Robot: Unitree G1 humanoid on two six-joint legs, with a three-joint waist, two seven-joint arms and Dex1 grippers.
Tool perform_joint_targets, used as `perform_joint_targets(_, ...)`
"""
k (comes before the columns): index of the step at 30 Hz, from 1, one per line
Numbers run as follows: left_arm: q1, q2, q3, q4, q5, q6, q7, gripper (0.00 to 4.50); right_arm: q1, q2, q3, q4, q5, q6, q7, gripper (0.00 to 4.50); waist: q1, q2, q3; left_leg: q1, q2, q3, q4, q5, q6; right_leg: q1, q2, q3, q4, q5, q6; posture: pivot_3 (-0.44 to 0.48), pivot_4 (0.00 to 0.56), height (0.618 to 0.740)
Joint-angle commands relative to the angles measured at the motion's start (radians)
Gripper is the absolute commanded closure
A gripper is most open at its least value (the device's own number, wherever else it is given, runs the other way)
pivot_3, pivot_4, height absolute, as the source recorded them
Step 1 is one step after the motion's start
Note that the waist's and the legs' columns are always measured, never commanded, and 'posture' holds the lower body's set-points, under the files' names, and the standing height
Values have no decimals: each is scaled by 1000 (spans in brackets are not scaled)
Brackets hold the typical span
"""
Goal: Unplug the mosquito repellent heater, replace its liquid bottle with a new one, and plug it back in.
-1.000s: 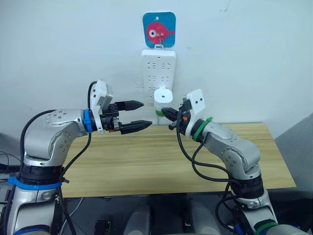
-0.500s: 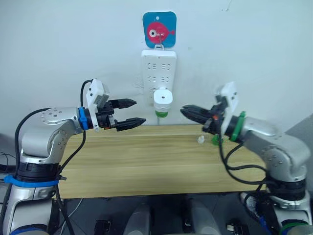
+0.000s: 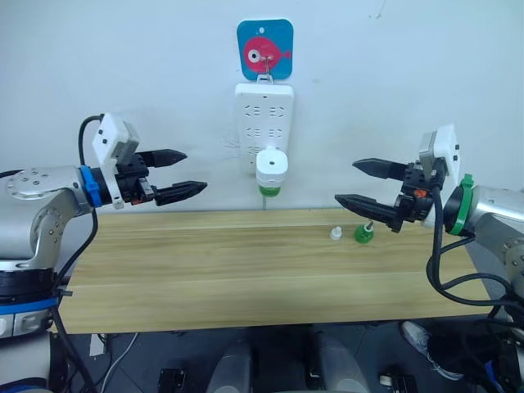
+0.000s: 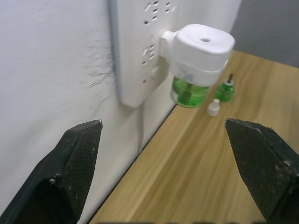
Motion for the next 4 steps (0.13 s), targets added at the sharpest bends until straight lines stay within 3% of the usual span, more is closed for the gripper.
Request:
perform_joint_targets(1,-7,11,34,-8,-5,-23,-8,0,-22,-18,-3,-59,49,0,8,42,5,0,0,0,0,0,0,1,-1,0,0,0,0,0,0,55,166,740)
perform_joint_targets(4,-6,14,30,-6,2,-36,-15,0,-22,-23,7,-59,46,-5,6,42,9,0,0,0,0,0,0,1,-1,0,0,0,0,0,0,58,164,740)
